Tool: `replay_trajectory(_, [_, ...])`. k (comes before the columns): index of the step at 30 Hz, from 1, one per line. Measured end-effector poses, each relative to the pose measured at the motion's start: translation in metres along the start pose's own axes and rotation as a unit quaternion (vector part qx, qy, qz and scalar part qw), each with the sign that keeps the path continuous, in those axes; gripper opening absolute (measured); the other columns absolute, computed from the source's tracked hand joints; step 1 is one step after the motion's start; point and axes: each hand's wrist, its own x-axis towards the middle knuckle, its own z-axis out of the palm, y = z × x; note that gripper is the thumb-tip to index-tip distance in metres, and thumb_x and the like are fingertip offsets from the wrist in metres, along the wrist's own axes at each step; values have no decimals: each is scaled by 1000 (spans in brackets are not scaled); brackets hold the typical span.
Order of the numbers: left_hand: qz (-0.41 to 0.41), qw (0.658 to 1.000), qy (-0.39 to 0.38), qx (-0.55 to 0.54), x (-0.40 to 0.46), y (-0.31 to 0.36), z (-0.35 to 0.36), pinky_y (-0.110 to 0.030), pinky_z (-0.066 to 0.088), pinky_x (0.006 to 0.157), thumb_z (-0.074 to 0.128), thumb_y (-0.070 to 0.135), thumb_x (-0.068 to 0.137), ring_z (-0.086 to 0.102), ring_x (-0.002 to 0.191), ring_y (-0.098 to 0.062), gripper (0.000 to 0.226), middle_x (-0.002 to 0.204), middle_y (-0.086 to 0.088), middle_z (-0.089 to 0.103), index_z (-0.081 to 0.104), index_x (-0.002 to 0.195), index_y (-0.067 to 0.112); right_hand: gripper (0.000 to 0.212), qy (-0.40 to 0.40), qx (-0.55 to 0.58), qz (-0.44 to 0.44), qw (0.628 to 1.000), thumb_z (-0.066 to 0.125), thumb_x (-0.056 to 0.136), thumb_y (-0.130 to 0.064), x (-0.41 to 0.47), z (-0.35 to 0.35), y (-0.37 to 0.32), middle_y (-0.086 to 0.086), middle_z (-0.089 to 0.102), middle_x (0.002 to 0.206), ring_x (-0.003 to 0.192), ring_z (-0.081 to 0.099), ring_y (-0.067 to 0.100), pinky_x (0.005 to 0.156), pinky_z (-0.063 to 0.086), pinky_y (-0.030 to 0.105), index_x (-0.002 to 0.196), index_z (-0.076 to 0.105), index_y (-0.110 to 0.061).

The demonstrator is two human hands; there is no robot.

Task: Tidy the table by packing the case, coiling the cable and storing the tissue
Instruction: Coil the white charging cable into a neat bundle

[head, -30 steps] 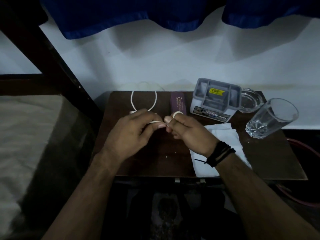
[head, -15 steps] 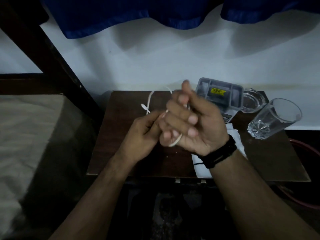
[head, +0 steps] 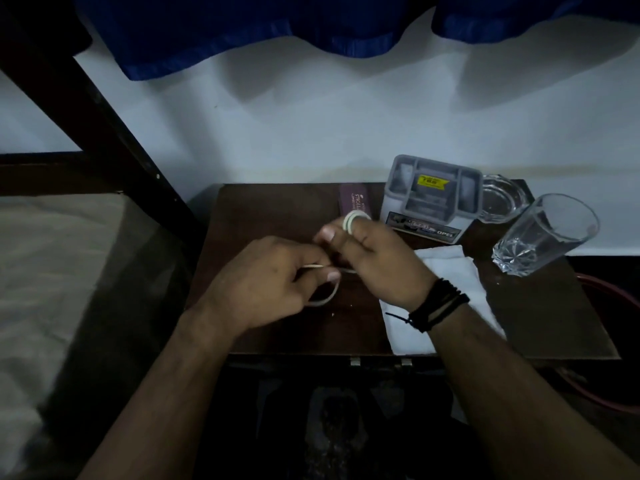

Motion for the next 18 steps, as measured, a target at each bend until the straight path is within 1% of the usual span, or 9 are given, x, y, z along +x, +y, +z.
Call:
replay_trajectory(3, [8,999,39,-30,-3,-3,-7,-31,53,65,67,45,90,67,69,-4,19,77,11,73,75,87,28,37,-55,-7,45,997,51,106,-28,-3,0,2,5,55,57,47,48,5,56,41,24,80,58,-3])
replay_trajectory(6, [19,994,98,-38,-5,-13,-18,-37,54,69,69,38,91,68,76,-7,16,82,10,72,75,88,23,52,-91,62,107,988,49,106,-37,-5,-6,-3,1,53,51,49,42,10,56,39,28,78,58,6])
replay_trajectory(8, [35,991,127,-32,-7,-19,-19,-37,55,73,66,34,95,68,82,-8,18,88,9,71,76,95,18,64,-154,124,155,968,43,104,-52,-7,-8,-11,-2,40,47,42,36,11,61,45,23,69,60,-1])
replay_trajectory(10, [45,988,139,-49,-7,-22,-15,-32,54,78,63,27,98,68,87,-9,18,93,7,70,76,101,14,59,-257,228,189,920,47,96,-58,-9,-9,-20,-1,30,48,39,23,15,68,51,31,62,57,-11])
replay_trajectory(12, [50,983,155,-80,-6,-20,-8,-25,52,83,59,20,101,68,91,-7,19,96,5,71,75,102,10,44,-349,357,170,850,62,91,-48,-11,-10,-26,-4,34,46,40,17,18,69,50,36,64,58,-15])
replay_trajectory(13, [46,980,163,-105,-5,-17,-4,-23,51,85,57,19,102,68,93,-5,20,98,5,71,74,102,8,37,-379,416,146,814,66,91,-43,-10,-9,-27,-2,43,47,37,22,19,69,49,36,69,61,-14])
replay_trajectory(15, [26,971,161,-177,-4,-8,4,-22,51,88,53,24,101,68,97,-1,22,102,12,72,73,105,15,26,-412,522,85,742,62,95,-32,-9,-8,-29,8,66,62,42,53,22,71,53,39,86,69,-9])
replay_trajectory(16, [14,965,147,-216,-4,-2,8,-20,51,86,53,27,99,68,96,3,20,101,20,72,72,105,24,25,-409,569,58,711,58,98,-29,-8,-7,-31,12,73,76,56,67,22,73,56,40,98,71,-7])
replay_trajectory(18, [2,960,117,-255,-3,7,16,-11,49,78,52,29,92,64,88,15,18,92,35,69,67,94,39,30,-372,656,26,655,52,102,-26,-3,-4,-34,14,77,100,84,75,24,84,59,43,115,69,-5])
